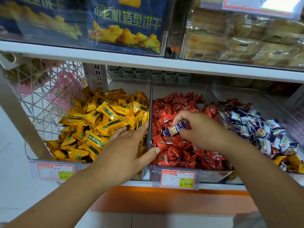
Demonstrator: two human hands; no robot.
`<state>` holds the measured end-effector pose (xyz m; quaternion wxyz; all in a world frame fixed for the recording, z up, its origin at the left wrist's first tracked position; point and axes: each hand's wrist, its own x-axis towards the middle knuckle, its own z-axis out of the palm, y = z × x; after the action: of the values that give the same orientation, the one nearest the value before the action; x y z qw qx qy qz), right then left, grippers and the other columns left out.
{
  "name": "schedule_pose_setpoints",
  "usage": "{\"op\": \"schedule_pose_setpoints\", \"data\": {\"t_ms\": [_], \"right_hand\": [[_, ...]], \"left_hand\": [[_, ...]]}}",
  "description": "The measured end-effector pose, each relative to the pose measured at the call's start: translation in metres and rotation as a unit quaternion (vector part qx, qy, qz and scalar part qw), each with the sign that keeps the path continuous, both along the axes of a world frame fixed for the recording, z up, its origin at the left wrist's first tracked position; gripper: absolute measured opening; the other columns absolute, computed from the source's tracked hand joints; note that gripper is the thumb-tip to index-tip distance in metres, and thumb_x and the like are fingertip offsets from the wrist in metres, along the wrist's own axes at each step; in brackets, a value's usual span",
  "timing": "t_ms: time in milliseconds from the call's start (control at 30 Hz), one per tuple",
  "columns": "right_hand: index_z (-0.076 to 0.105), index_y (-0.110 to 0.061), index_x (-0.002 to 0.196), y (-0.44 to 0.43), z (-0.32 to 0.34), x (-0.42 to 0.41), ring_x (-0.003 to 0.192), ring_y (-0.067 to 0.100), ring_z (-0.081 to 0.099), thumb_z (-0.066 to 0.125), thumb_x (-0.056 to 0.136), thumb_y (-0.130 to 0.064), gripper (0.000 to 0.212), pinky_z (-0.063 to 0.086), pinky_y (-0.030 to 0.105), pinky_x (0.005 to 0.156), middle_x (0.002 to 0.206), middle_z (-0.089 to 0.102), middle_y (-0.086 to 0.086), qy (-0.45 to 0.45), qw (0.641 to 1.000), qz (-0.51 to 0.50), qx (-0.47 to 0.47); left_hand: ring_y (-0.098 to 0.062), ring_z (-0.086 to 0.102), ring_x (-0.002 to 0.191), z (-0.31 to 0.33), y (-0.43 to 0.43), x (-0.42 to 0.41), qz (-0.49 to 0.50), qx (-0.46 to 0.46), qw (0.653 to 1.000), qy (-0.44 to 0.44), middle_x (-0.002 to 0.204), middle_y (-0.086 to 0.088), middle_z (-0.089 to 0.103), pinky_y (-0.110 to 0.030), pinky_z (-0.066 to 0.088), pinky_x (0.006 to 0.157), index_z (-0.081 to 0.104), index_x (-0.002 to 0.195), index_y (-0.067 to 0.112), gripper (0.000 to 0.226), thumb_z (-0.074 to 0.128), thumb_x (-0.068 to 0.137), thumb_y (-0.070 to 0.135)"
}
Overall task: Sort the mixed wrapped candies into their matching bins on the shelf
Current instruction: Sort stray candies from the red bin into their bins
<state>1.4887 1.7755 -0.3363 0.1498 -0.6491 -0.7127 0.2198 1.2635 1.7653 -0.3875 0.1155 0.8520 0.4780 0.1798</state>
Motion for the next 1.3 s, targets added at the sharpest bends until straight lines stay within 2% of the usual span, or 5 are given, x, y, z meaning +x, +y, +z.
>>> {"op": "schedule_pose_setpoints", "data": {"t_ms": [267, 433, 700, 833, 1300], "right_hand": [[0.053, -0.037, 0.127, 0.015, -0.027, -0.005, 0.048, 0.003, 0.06, 0.05, 0.096, -0.037, 0.031, 0.047, 0.019, 0.049, 0.085, 0.066, -0.004, -0.013, 0.997, 0.008, -0.07], [0.046, -0.035, 0.139, 0.025, -0.034, -0.01, 0.126, 0.013, 0.047, 0.057, 0.092, -0.046, 0.049, 0.04, 0.026, 0.097, 0.144, 0.044, -0.002, -0.061, 0.996, 0.042, -0.056], [0.058, -0.026, 0.1, 0.026, -0.022, 0.006, 0.039, 0.006, 0.051, 0.064, 0.091, -0.038, 0.017, 0.038, 0.017, 0.046, 0.077, 0.055, -0.008, 0.039, 0.999, 0.005, -0.032], [0.048, -0.025, 0.137, 0.021, -0.012, 0.017, 0.038, 0.003, 0.054, 0.06, 0.093, -0.036, 0.047, 0.039, 0.016, 0.046, 0.103, 0.056, -0.013, 0.034, 0.999, -0.03, -0.013], [0.061, -0.023, 0.105, -0.016, 0.011, 0.055, 0.079, 0.002, 0.049, 0.061, 0.094, -0.023, 0.011, 0.035, 0.004, 0.067, 0.095, 0.055, -0.01, 0.043, 0.964, -0.102, 0.243]], "left_hand": [[0.001, 0.018, 0.137, 0.002, -0.001, 0.001, 0.01, -0.002, 1.0, 0.001, 0.147, 0.021, 0.04, -0.01, -0.015, 0.109, 0.005, 0.152, 0.039, 0.094, 0.003, 0.07, 0.084], [0.002, 0.018, 0.136, 0.003, -0.002, 0.001, 0.008, 0.002, 1.0, 0.004, 0.145, 0.021, 0.041, -0.007, -0.018, 0.104, 0.003, 0.152, 0.039, 0.092, 0.003, 0.071, 0.082], [0.005, 0.018, 0.132, 0.002, 0.001, 0.0, 0.009, -0.004, 1.0, -0.009, 0.142, 0.024, 0.043, -0.007, -0.016, 0.106, 0.007, 0.152, 0.041, 0.093, 0.005, 0.07, 0.084], [0.002, 0.019, 0.135, 0.004, 0.0, 0.001, 0.01, 0.003, 1.0, -0.005, 0.145, 0.022, 0.041, -0.004, -0.02, 0.102, 0.006, 0.152, 0.041, 0.094, 0.004, 0.068, 0.085], [-0.001, 0.02, 0.135, 0.004, -0.002, 0.003, 0.022, -0.005, 1.0, -0.013, 0.146, 0.019, 0.04, -0.007, -0.013, 0.101, 0.003, 0.15, 0.042, 0.12, -0.02, 0.045, 0.095]]}}
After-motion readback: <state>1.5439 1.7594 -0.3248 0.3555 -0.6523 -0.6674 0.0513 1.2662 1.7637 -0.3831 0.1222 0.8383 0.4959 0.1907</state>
